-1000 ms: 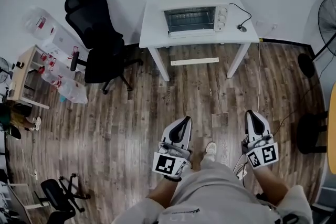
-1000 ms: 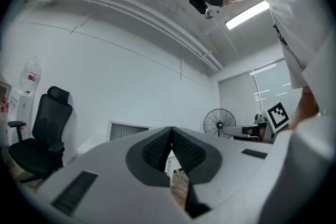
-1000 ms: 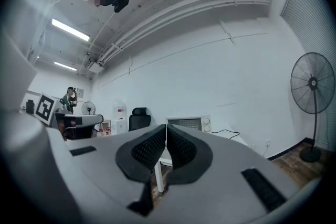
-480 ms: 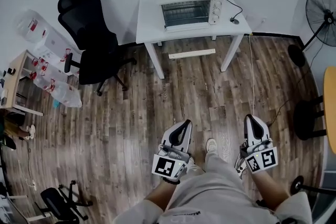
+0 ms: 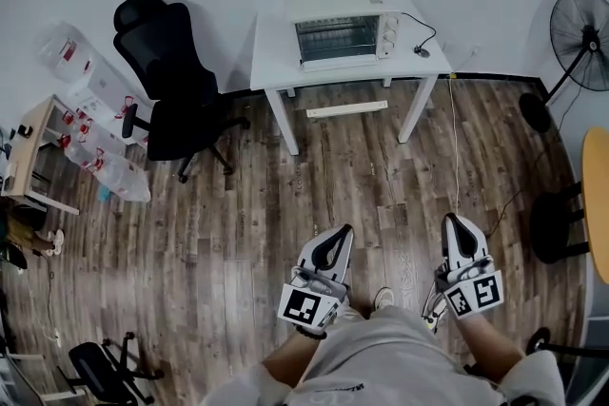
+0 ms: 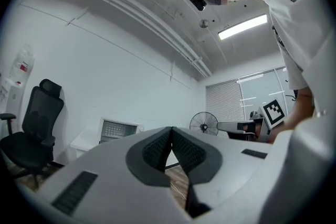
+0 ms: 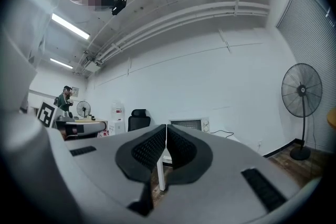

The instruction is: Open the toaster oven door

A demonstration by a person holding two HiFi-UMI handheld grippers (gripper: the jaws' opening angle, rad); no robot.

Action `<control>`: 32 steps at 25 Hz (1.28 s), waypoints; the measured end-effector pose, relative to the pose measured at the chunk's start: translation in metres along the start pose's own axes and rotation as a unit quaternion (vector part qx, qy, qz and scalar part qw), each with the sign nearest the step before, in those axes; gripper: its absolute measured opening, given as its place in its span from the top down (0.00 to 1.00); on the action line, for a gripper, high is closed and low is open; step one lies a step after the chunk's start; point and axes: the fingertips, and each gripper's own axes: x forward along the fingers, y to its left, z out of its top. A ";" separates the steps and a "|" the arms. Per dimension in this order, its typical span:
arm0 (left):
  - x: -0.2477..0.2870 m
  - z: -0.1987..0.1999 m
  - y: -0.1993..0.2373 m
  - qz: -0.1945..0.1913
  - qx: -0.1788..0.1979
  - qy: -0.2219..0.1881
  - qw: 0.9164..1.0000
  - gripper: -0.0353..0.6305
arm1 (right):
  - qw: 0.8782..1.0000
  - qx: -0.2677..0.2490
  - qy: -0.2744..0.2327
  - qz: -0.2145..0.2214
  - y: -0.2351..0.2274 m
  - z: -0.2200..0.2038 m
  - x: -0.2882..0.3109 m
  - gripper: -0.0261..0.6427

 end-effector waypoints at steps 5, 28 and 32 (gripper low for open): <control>0.008 0.013 -0.015 0.012 0.010 -0.012 1.000 0.94 | 1.000 0.002 -0.012 0.010 -0.014 0.008 -0.010 0.93; 0.007 0.037 -0.056 0.050 0.046 -0.027 0.997 0.94 | 0.998 0.018 -0.017 0.050 -0.034 0.017 -0.035 0.94; 0.005 0.034 -0.056 0.055 0.045 -0.027 0.997 0.94 | 0.998 0.018 -0.015 0.061 -0.028 0.015 -0.035 0.94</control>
